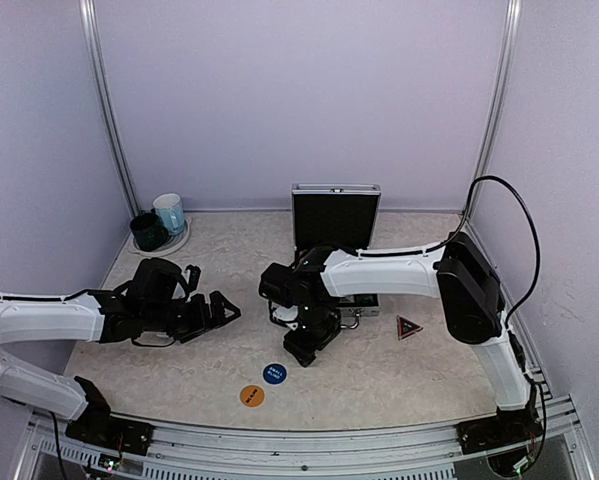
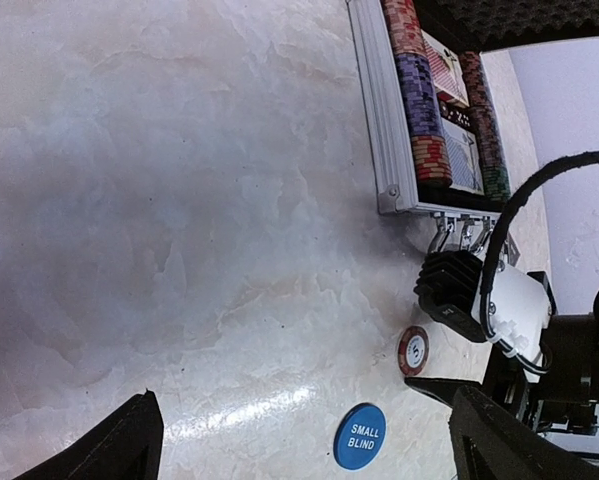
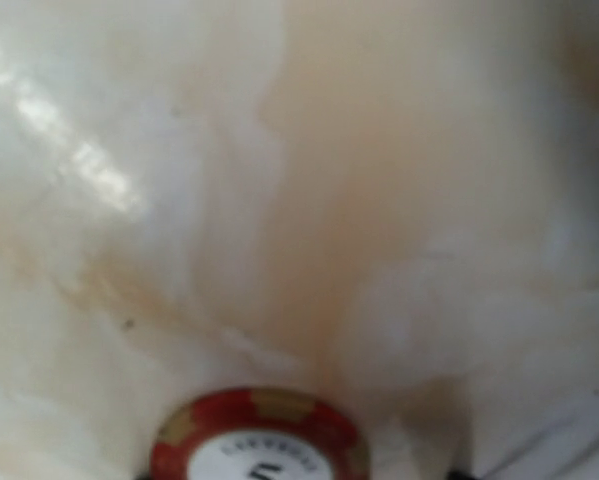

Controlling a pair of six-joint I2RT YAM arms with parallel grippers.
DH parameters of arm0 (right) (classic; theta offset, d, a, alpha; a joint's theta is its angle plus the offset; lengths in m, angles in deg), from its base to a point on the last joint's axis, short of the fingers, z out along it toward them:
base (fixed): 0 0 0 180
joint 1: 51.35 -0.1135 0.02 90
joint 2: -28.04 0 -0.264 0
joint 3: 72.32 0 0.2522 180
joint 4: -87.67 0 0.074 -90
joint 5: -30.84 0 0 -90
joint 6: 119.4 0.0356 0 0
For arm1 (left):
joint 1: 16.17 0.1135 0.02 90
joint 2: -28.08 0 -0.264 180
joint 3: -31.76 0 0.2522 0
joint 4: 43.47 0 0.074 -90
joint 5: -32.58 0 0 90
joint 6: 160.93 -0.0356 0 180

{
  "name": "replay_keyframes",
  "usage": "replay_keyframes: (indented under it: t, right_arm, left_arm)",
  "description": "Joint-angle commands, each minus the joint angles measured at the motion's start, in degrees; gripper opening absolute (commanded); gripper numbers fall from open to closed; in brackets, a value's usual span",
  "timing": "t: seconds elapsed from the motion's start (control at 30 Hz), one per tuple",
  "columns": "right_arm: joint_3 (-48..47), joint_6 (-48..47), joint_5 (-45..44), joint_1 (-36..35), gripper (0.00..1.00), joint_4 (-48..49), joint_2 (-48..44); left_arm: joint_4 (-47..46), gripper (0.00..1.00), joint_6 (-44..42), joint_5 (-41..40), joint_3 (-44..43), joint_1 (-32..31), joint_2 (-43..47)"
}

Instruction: Pack up texas hold em set

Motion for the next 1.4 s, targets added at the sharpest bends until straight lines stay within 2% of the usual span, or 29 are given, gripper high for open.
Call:
replay_keyframes:
  t: [0.0,0.23,0.67,0.9,1.37]
  right_arm:
    - [-1.9,-0.81,-3.18,-1.79,0.61,-3.37,2.98]
    - [-3.19,-1.4,-1.07,-2.2,0.58,-1.31,3.92]
    - [-2.69,-1.91,-2.23,-2.47,0.42,-0.51,4.74]
    - [-3.56,-1.82,-4.43,-2.55,0.39,0.89,2.03]
    - [-4.76,-2.52,-6.84,-2.73,0.39,3.77,-3.79]
  left_arm:
    - [0.63,0.99,-0.81,-0.89,0.64,0.47,0.6]
    - [0.59,0.99,-0.97,-0.86,0.23,0.56,0.07]
    - [-0.28,0.99,-1.06,-0.47,0.47,0.82,-1.09]
    - [-0.55,0.99,-1.05,0.06,1.05,0.82,-1.35]
    - [-9.77,0.99,-0.37,5.51,3.46,0.64,-5.69]
